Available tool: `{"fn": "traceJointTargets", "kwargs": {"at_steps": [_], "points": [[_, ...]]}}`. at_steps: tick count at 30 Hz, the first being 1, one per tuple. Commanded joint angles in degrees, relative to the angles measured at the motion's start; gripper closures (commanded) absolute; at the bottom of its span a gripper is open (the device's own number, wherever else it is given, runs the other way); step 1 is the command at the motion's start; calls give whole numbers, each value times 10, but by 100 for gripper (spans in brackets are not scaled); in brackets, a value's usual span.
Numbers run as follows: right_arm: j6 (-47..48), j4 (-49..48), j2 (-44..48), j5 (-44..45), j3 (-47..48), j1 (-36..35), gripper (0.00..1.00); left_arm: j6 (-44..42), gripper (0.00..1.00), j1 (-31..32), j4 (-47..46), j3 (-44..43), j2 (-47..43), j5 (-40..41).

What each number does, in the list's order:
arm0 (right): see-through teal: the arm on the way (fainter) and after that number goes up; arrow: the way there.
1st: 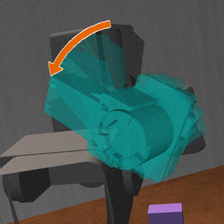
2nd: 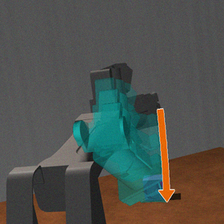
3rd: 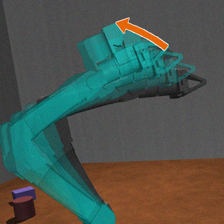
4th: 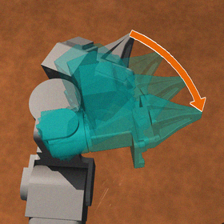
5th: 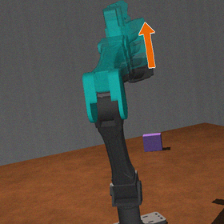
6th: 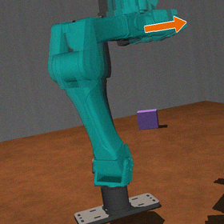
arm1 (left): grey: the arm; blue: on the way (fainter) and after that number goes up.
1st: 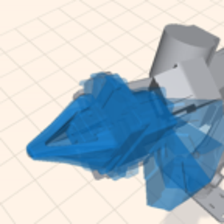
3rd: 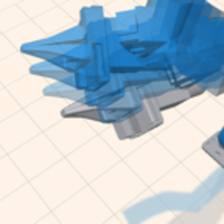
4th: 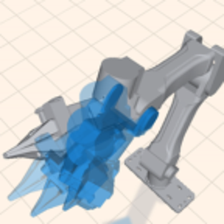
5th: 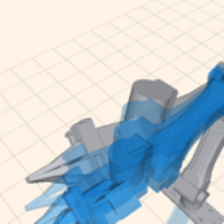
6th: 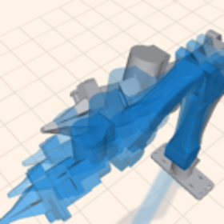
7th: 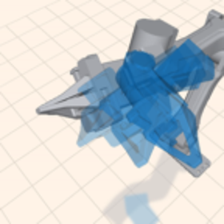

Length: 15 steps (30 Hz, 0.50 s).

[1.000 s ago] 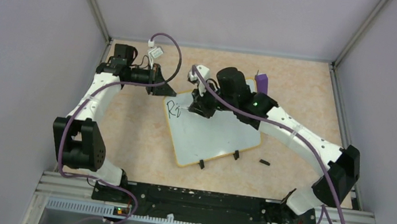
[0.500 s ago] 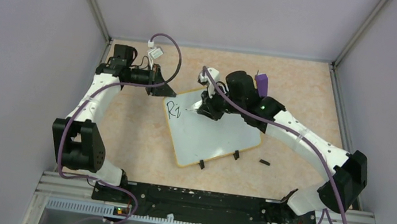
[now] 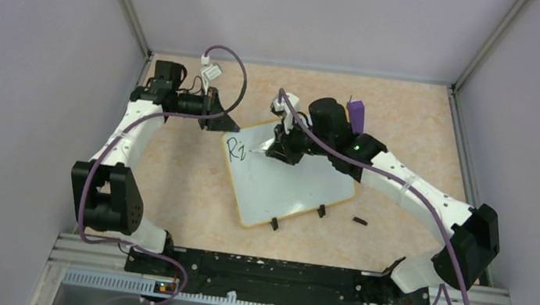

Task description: Write a sentence on the whiteboard

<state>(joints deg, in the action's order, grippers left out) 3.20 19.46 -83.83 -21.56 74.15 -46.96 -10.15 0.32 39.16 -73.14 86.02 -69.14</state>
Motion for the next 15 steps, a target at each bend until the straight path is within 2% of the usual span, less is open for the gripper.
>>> {"fn": "traceJointTargets", "kwargs": {"at_steps": [1,15], "points": [[-7,-34,5,-2,13,3,100,5,100,0,-4,6,-11,8],[-7,-36,-15,40,40,4,100,5,100,0,-4,6,-11,6]]}}
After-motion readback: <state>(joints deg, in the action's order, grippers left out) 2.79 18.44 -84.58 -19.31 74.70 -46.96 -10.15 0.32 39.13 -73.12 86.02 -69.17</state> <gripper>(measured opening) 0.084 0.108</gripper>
